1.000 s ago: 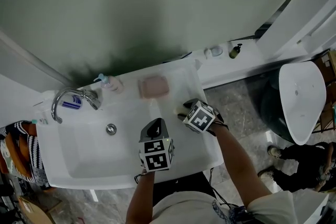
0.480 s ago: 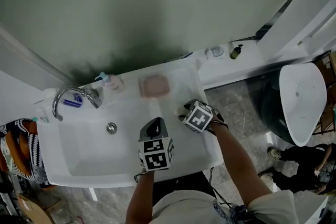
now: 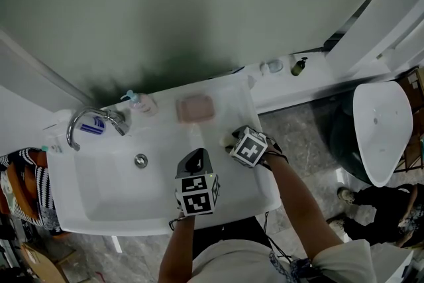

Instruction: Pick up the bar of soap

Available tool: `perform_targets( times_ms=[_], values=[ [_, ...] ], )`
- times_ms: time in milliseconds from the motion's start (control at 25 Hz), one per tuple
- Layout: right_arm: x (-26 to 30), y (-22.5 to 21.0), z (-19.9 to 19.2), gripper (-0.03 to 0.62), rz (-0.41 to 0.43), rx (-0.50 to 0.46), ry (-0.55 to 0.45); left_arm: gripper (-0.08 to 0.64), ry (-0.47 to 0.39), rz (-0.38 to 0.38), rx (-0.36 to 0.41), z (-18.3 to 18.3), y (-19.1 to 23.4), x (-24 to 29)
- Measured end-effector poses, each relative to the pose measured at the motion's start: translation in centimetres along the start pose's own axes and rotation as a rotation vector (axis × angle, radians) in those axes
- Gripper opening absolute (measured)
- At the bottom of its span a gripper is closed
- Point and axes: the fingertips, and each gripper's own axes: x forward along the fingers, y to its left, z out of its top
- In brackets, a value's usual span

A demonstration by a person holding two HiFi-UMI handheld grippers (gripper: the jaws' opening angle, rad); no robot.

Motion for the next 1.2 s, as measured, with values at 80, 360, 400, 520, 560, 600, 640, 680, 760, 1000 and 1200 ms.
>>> perform_targets(
  times_ms=[80, 360, 400, 520, 560, 600, 640, 680, 760, 1000, 1200],
  values=[
    [-0.1, 0.3, 0.1, 0.221, 0.003, -0.007, -0.004, 0.008, 0.005, -0.001, -0.002, -0.1, 0.0, 0.0],
    [-2.7, -0.4, 1.5, 0.232, 0.025, 0.093, -0.199, 0.008, 0.02, 0.0, 0.004, -0.2, 0.0, -0.2],
    [-3.3, -0.7, 1.7, 0.233, 0.019, 0.09, -0.214, 0.008, 0.022, -0.002, 0.001, -0.2, 0.0, -0.1],
    [-4.8, -1.2, 2.0, 0.235, -0.008, 0.078, -0.235, 0.011, 0.019, -0.007, -0.008, -0.2, -0.2, 0.0],
    [-5.1, -1.4, 2.0, 0.235, -0.02, 0.084, -0.243, 0.014, 0.018, -0.015, -0.008, -0.1, -0.5, 0.0],
    [-5.5, -1.6, 2.2, 0.235, -0.033, 0.095, -0.254, 0.017, 0.016, -0.027, -0.008, -0.1, -0.8, 0.0],
    [-5.8, -1.8, 2.3, 0.235, -0.044, 0.111, -0.268, 0.023, 0.014, -0.04, -0.01, 0.0, -1.0, 0.0],
    [-6.2, -1.8, 2.6, 0.235, -0.049, 0.128, -0.285, 0.028, 0.012, -0.05, -0.013, 0.0, -1.2, 0.0],
    [-6.8, -1.1, 3.1, 0.235, -0.025, 0.158, -0.316, 0.028, 0.007, -0.052, -0.022, 0.1, -1.2, -0.1],
    [-9.0, 0.8, 4.0, 0.235, -0.038, 0.227, -0.419, 0.026, -0.006, -0.029, -0.038, 0.3, -0.6, -0.9],
    [-12.2, 2.7, 4.9, 0.233, -0.163, 0.252, -0.531, 0.026, -0.047, -0.044, -0.027, 0.6, -0.7, -2.3]
  ],
)
